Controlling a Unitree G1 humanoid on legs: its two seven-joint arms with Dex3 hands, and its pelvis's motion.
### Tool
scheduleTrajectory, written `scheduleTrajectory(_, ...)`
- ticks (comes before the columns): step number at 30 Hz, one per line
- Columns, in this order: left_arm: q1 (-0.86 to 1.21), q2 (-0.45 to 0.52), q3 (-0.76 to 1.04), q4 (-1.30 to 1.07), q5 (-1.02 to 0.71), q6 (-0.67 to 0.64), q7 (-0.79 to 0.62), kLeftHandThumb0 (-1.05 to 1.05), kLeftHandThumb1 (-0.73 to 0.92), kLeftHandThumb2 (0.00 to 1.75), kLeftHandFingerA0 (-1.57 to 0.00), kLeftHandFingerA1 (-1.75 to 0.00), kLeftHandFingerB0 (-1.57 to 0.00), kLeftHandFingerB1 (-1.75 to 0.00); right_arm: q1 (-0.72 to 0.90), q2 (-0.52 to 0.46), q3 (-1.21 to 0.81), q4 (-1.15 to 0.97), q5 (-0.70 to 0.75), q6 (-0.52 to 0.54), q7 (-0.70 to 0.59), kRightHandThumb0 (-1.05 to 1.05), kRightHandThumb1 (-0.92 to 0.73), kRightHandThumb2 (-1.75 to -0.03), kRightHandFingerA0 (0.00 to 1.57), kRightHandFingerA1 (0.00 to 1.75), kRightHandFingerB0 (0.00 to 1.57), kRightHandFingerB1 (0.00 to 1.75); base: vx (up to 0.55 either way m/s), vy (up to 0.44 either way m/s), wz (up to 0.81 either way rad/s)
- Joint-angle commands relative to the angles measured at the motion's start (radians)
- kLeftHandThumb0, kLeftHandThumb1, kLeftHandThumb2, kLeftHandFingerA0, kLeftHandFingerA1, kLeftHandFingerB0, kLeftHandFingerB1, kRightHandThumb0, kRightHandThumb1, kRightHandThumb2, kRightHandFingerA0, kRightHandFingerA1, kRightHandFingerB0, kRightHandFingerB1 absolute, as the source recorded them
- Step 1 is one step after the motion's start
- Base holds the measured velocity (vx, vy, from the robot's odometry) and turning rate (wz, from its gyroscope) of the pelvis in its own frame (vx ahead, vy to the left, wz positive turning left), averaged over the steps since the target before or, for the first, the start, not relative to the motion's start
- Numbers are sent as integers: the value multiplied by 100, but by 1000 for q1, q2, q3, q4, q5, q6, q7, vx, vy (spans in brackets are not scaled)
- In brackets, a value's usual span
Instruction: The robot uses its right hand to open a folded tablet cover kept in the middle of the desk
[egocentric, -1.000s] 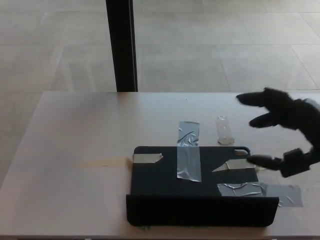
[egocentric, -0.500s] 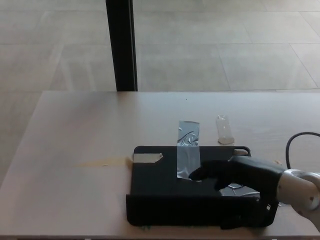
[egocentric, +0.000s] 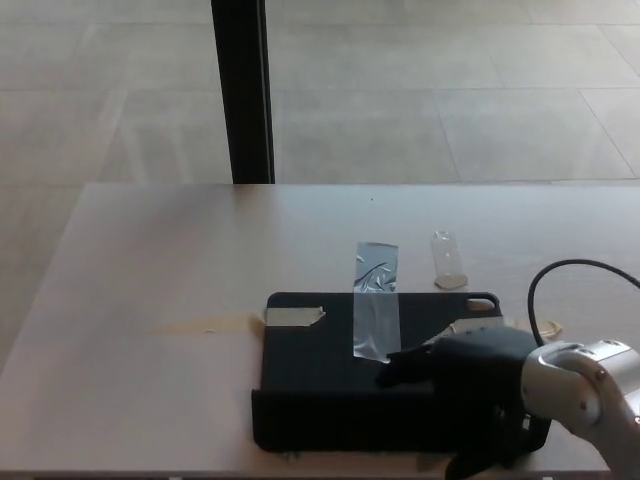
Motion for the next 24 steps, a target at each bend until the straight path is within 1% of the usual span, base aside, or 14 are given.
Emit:
scheduleTrajectory(1,-15,37,16,3,-41,40,-12,-15,33,56,-102,-88,-75,-72,65,58,179,-175,-504,250,133,-77,-50,-57,28,67,17,38,0,0,0)
scheduleTrajectory(2,-17,37,17,4,-42,41,-11,-15,32,56,-103,-88,-75,-72,81,72,189,-204,-527,275,153,-75,-39,-79,24,65,12,46,0,0,0)
scheduleTrajectory(7,-14,34,11,-1,-37,35,-16,-16,32,55,-107,-89,-75,-71,141,118,273,-244,-712,342,248,-76,-40,-77,21,62,13,46,0,0,0)
scheduleTrajectory(11,-23,36,13,-2,-39,30,-19,-16,30,56,-110,-90,-77,-73,224,63,222,-309,-669,342,159,-77,-41,-81,28,66,16,47,0,0,0)
scheduleTrajectory(13,-24,38,14,-1,-41,31,-19,-16,30,55,-111,-93,-78,-73,237,55,207,-323,-656,349,162,-76,-54,-58,21,65,16,40,0,0,0)
scheduleTrajectory(14,-24,38,16,0,-42,31,-21,-16,30,56,-111,-93,-79,-74,238,44,197,-337,-640,351,190,-77,-43,-82,22,64,11,48,0,0,0)
scheduleTrajectory(15,-23,39,19,-1,-45,30,-23,-16,30,56,-111,-93,-79,-74,234,29,191,-346,-625,332,201,-77,-43,-82,22,64,11,48,0,0,0)
scheduleTrajectory(16,-25,40,14,-2,-40,36,-22,-17,29,56,-110,-93,-79,-73,251,15,179,-359,-613,327,188,-77,-55,-58,21,66,16,41,0,0,0)
scheduleTrajectory(17,-25,39,5,-3,-33,34,-24,-18,30,56,-110,-93,-79,-73,294,8,149,-384,-577,345,162,-75,-40,-82,37,74,14,47,0,0,0)
scheduleTrajectory(18,-24,39,-1,-3,-27,31,-24,-20,33,54,-110,-93,-79,-72,313,-8,139,-407,-575,339,163,-78,-54,-57,39,76,18,41,0,0,0)
scheduleTrajectory(20,-22,36,-8,2,-19,24,-20,-19,33,54,-110,-90,-79,-72,375,-52,109,-463,-552,314,142,-80,-53,-56,47,94,21,41,0,0,0)
scheduleTrajectory(22,-23,36,-1,2,-27,25,-23,-17,33,54,-109,-89,-78,-72,390,-49,93,-473,-540,319,154,-78,-52,-56,45,94,20,41,0,0,0)
scheduleTrajectory(23,-26,37,1,-1,-30,31,-21,-17,30,55,-110,-91,-80,-72,425,-47,67,-505,-516,346,168,-85,-44,-81,47,100,15,47,0,0,0)
scheduleTrajectory(24,-28,38,0,-2,-30,34,-19,-16,30,55,-106,-87,-79,-72,448,-45,49,-524,-504,361,170,-76,-52,-56,39,89,20,40,0,0,0)
